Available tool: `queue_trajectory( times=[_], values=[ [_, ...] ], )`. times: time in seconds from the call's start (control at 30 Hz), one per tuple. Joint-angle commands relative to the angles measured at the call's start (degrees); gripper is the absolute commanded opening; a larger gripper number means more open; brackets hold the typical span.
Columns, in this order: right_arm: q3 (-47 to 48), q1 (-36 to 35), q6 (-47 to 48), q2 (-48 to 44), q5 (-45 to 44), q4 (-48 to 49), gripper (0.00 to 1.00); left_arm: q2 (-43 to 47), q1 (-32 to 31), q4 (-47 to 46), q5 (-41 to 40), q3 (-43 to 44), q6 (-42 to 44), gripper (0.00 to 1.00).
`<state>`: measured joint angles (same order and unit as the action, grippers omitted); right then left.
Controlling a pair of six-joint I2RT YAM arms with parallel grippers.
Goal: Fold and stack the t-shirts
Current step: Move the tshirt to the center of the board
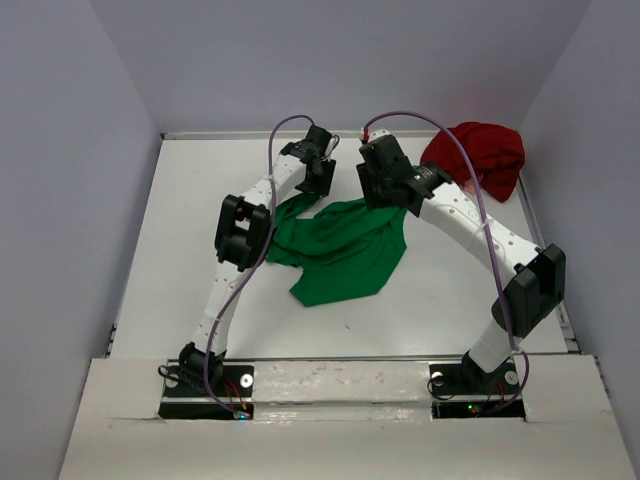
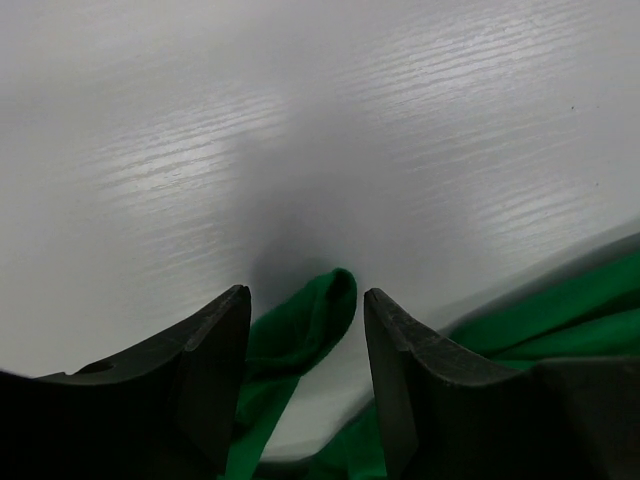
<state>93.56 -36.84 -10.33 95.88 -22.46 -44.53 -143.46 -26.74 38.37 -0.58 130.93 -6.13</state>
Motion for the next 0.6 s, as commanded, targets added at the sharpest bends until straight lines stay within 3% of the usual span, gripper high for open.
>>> queue_trajectory(
  times=[0.0, 0.1, 0.2, 0.23, 0.33, 0.47, 0.57],
  values=[
    [-0.6, 0.0, -0.6, -3.2, -0.7, 2.1, 0.46, -0.6, 0.6, 0.6, 2.0, 2.0, 0.9, 0.59],
    [-1.0, 0.0, -0.9, -3.4, 0.5, 2.2, 0.46, -0.6, 0.9, 0.6, 1.2, 1.5, 0.5, 0.54],
    [-2.3, 0.0, -1.8, -3.7, 2.2, 2.2, 0.43, 0.5, 1.1, 0.1, -1.9, -0.1, -0.3, 0.38],
    [-2.9, 0.0, -2.1, -4.1, 2.8, 2.4, 0.42, 1.0, 1.2, -0.7, -2.3, -0.9, -0.7, 0.23],
    [-5.8, 0.0, -2.5, -4.9, 5.0, 2.7, 0.39, 3.1, 1.3, -1.6, -4.2, -3.2, -1.2, 0.00],
    [-11.3, -3.1, -2.9, -6.8, 6.4, 3.7, 0.34, 5.0, 1.3, -1.2, -6.6, -4.0, -1.8, 0.00],
    [-15.0, -8.1, -4.1, -8.2, 7.1, 3.7, 0.40, 8.2, 1.4, -1.1, -7.6, -5.5, -2.4, 0.00]
  ],
)
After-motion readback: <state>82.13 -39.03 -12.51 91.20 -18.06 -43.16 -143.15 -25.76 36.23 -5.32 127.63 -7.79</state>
